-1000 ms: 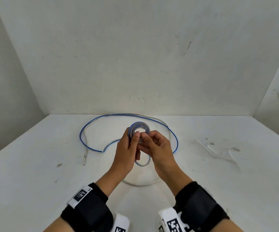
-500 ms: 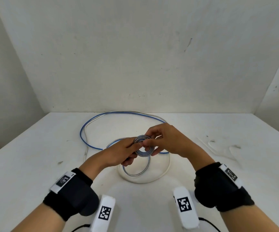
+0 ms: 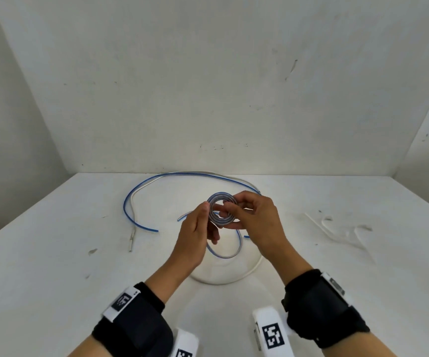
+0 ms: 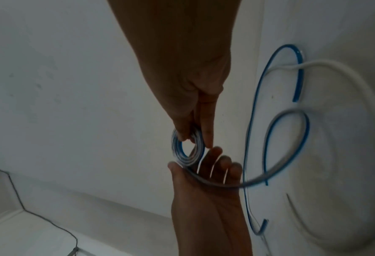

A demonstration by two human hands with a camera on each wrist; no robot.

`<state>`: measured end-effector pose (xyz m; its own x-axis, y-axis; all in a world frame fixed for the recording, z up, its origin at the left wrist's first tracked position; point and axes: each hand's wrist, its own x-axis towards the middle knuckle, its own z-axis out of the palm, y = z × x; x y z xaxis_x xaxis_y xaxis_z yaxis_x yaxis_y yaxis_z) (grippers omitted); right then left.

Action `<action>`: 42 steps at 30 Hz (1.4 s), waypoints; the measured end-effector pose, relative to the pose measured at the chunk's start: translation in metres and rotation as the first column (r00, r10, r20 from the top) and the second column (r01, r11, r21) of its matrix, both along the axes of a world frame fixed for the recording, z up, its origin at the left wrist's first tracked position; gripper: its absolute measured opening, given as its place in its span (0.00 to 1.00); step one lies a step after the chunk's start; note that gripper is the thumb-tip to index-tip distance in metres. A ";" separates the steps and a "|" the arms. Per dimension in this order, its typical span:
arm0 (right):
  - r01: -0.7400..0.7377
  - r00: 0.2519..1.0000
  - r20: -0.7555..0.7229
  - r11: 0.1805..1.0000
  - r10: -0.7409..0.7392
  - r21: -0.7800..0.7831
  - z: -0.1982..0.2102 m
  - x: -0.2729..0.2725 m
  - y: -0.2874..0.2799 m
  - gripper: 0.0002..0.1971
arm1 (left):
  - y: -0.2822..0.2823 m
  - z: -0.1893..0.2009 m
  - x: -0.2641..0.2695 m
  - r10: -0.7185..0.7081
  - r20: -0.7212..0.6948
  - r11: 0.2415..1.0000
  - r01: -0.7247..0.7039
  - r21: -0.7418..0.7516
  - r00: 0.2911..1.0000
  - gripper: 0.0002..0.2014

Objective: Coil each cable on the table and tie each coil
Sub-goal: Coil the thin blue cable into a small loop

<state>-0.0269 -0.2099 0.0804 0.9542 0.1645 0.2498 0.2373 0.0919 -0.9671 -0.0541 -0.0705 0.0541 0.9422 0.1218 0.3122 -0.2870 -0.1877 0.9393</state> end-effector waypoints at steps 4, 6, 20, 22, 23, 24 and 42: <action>0.088 0.996 0.027 0.996 -0.088 0.004 -0.012 -0.001 0.007 0.03 | -0.007 -0.001 0.000 0.104 0.073 0.992 -0.108 0.059 0.992 0.19; 0.064 0.998 -0.020 0.996 -0.063 0.057 -0.013 -0.003 0.008 0.03 | -0.005 0.001 0.001 0.144 0.115 0.982 -0.156 0.104 0.983 0.19; -0.338 0.937 -0.171 0.917 0.306 -0.212 0.020 0.012 -0.022 0.08 | 0.019 0.024 0.009 -0.145 -0.002 0.912 0.135 0.388 0.989 0.18; -0.384 0.921 -0.178 0.890 0.348 -0.245 0.023 0.013 -0.025 0.06 | 0.022 0.025 0.010 -0.195 -0.060 0.901 0.202 0.383 0.979 0.18; -0.388 0.919 -0.170 0.889 0.355 -0.243 0.023 0.013 -0.026 0.05 | 0.023 0.025 0.010 -0.205 -0.069 0.900 0.216 0.380 0.976 0.18; -0.385 0.921 -0.159 0.895 0.356 -0.227 0.022 0.012 -0.026 0.04 | 0.024 0.026 0.011 -0.208 -0.066 0.901 0.217 0.377 0.976 0.18; 0.016 0.986 -0.168 0.969 0.026 0.245 -0.020 0.000 0.014 0.08 | -0.013 -0.006 0.004 0.117 0.071 0.989 -0.123 0.085 0.991 0.14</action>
